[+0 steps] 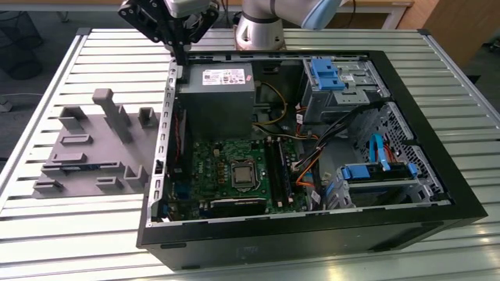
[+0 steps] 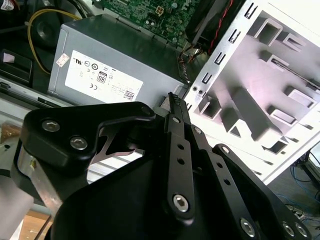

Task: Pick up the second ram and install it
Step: 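Reach for the second ram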

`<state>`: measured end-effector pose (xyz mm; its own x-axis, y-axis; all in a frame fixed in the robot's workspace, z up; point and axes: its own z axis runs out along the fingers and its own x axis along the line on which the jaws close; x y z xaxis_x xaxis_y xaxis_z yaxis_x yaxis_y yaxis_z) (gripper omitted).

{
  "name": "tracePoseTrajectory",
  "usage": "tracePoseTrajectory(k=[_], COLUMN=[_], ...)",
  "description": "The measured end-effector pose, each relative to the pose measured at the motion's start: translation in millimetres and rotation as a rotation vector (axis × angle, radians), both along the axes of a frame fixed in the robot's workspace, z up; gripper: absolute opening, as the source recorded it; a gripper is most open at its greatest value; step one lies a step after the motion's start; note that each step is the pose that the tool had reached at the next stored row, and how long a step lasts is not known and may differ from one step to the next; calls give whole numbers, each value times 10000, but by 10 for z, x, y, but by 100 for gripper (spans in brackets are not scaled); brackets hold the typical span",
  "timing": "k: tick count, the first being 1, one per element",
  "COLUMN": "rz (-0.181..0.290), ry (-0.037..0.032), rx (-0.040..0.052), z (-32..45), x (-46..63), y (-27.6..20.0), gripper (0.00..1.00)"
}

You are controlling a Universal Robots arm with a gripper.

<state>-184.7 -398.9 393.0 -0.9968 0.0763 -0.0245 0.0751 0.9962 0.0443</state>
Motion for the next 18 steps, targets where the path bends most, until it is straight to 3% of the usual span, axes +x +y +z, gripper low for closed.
tracePoseTrajectory(k=[18], rz=[1], ry=[0], rx=[0], z=[-1], x=[-131], y=[0], gripper=[11])
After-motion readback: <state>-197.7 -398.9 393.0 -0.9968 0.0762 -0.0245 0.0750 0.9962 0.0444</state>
